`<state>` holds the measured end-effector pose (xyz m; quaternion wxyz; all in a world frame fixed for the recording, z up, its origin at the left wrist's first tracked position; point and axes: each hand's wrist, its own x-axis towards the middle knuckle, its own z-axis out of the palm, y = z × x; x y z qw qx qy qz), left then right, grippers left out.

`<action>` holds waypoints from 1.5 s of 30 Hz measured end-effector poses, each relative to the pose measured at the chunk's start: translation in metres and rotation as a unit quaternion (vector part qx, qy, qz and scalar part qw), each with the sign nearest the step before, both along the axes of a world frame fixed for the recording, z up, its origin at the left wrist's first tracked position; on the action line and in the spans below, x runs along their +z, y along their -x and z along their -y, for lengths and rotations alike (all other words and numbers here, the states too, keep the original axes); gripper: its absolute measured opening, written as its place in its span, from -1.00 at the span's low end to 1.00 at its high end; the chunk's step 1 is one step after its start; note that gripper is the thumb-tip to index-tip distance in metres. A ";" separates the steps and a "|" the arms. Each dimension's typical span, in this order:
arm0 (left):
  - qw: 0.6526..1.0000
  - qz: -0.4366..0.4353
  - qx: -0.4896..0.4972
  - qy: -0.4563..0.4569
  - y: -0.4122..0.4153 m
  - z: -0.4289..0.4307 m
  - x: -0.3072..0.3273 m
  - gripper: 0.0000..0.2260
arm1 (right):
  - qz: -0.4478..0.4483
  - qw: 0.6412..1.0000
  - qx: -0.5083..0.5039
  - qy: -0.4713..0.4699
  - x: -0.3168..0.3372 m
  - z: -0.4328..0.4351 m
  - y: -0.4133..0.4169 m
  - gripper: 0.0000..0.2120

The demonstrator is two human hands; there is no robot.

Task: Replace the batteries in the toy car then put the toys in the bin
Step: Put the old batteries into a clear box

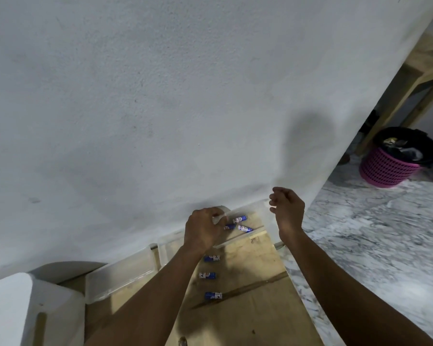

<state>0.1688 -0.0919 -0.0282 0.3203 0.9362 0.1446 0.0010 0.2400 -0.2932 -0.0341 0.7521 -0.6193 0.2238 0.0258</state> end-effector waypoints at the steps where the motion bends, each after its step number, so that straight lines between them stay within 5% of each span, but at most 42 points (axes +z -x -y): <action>1: 1.000 -0.002 0.001 0.002 0.002 0.001 0.000 -0.83 | 0.033 0.996 0.036 0.072 -0.001 0.000 0.002 -0.86; 3: 1.000 -0.004 -0.003 0.006 0.005 0.002 0.002 -0.82 | 0.091 0.968 0.114 0.203 -0.006 -0.001 0.005 -0.83; 6: 1.000 -0.003 -0.019 0.008 0.010 0.003 0.001 -0.82 | 0.171 0.881 0.225 0.379 -0.017 0.001 0.006 -0.79; 9: 0.999 -0.008 -0.038 -0.003 0.015 0.002 -0.007 -0.82 | 0.196 0.832 0.285 0.433 -0.028 0.008 0.008 -0.82; 21: 0.988 -0.030 -0.131 -0.080 0.030 -0.011 -0.045 -0.65 | 0.242 0.765 0.376 0.464 -0.058 0.025 0.017 -0.68; 45: 0.975 0.015 -0.153 -0.161 0.029 -0.005 -0.060 -0.73 | 0.345 0.716 0.381 0.473 -0.079 0.031 0.011 -0.71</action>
